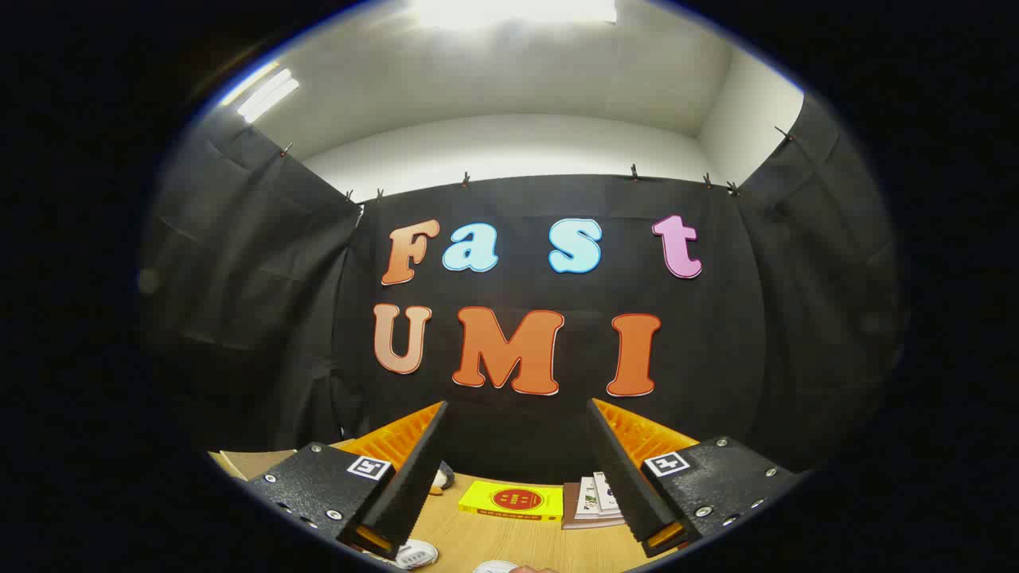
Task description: Open the storage box then place both shoes into the box .Put the left shoe in first, then the right shoe, with the right side of both shoes facing outward in a uniform manner.
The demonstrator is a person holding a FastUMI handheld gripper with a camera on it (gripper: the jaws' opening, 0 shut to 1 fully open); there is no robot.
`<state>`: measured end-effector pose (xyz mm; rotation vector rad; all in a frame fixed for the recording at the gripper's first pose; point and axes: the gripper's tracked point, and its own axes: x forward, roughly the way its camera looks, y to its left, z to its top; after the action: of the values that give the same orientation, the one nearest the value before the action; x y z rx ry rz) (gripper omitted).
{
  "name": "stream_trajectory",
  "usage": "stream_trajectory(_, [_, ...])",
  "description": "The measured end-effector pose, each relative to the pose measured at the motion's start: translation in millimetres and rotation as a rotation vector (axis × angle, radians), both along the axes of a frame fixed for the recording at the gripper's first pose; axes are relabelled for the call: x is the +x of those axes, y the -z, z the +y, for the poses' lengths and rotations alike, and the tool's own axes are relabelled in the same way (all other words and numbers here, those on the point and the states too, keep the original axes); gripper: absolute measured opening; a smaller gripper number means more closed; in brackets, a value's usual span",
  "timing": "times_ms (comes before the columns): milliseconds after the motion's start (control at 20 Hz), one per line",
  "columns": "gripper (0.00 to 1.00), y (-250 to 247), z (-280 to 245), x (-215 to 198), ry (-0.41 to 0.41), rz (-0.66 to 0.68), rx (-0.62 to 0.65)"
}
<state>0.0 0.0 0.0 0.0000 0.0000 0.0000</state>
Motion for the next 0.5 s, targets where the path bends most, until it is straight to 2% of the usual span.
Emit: stream_trajectory(500, [1.0, 5, 13, 2, -0.021, 0.011, -0.018])
